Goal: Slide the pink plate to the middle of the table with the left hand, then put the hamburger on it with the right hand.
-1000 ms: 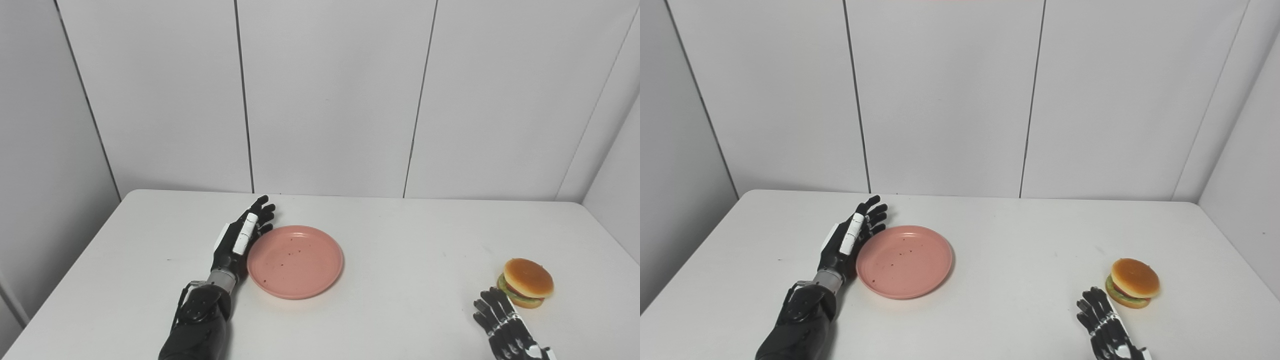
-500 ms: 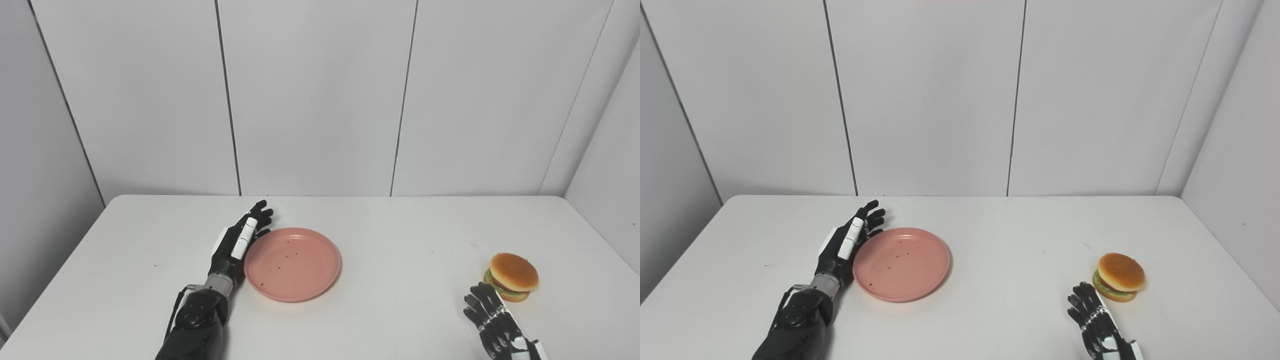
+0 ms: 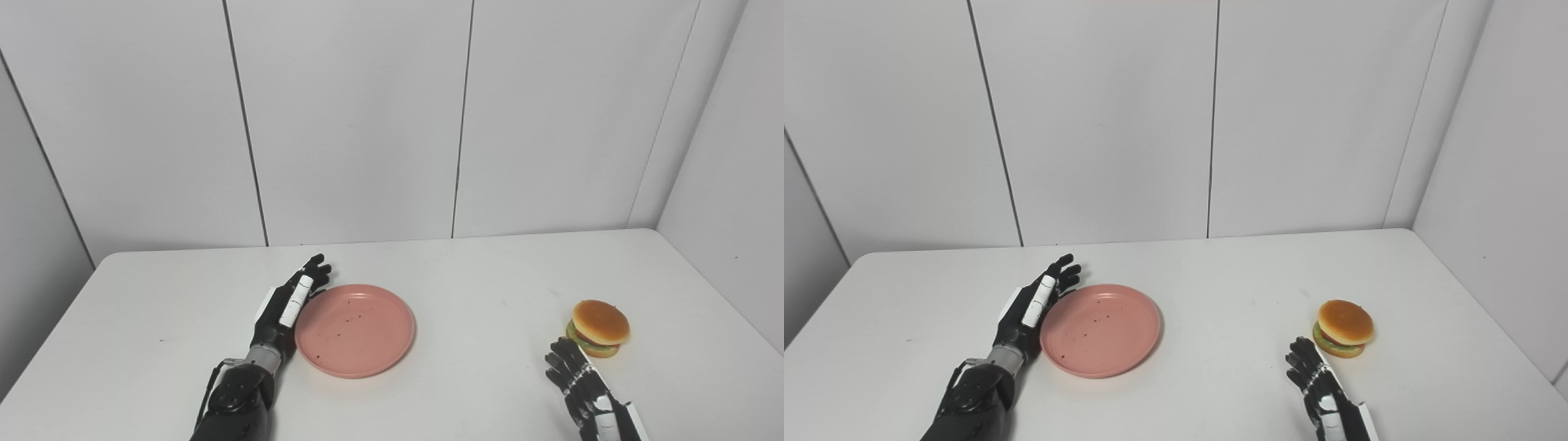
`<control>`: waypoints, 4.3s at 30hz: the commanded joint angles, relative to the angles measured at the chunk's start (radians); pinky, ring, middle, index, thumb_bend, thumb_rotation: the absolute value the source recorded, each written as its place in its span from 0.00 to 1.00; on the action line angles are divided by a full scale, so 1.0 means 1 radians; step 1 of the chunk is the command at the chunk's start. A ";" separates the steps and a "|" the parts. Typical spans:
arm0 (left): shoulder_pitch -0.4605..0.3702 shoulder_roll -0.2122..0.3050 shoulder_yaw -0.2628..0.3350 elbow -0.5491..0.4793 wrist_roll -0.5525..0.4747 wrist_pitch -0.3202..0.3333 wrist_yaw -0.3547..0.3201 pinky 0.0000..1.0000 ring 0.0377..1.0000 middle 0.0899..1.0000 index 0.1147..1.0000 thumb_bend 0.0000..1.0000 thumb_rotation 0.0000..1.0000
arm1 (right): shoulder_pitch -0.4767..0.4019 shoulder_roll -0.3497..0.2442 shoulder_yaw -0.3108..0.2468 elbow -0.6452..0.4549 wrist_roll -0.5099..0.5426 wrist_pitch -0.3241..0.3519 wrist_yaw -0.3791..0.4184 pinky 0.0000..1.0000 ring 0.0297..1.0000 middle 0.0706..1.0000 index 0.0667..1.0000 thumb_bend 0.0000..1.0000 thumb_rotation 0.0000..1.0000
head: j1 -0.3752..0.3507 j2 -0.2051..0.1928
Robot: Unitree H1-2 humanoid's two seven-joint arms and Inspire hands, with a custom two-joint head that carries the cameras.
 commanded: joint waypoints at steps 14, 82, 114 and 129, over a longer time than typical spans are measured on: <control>0.014 -0.028 -0.017 0.022 0.002 0.013 -0.037 0.90 0.91 0.87 0.85 0.84 0.81 | -0.041 0.069 0.074 0.019 -0.029 0.078 -0.019 0.93 0.91 0.90 0.89 0.88 0.92 | -0.055 -0.005; -0.035 -0.007 0.006 0.131 0.000 -0.034 -0.053 0.85 0.88 0.85 0.85 0.84 0.81 | -0.473 -0.364 0.079 -0.080 -1.245 0.217 -0.059 0.83 0.78 0.76 0.75 0.83 0.80 | -0.083 -0.037; -0.026 -0.002 0.012 0.091 -0.009 -0.014 -0.069 0.85 0.88 0.85 0.85 0.88 0.81 | -0.466 -0.413 0.108 0.085 -1.198 0.406 -0.038 0.81 0.79 0.80 0.77 0.79 0.84 | -0.084 -0.026; -0.028 0.009 0.005 0.088 0.001 -0.008 -0.063 0.85 0.89 0.85 0.86 0.87 0.81 | -0.470 -0.448 0.159 0.211 -1.175 0.395 -0.091 0.76 0.78 0.79 0.77 0.77 0.85 | -0.071 -0.023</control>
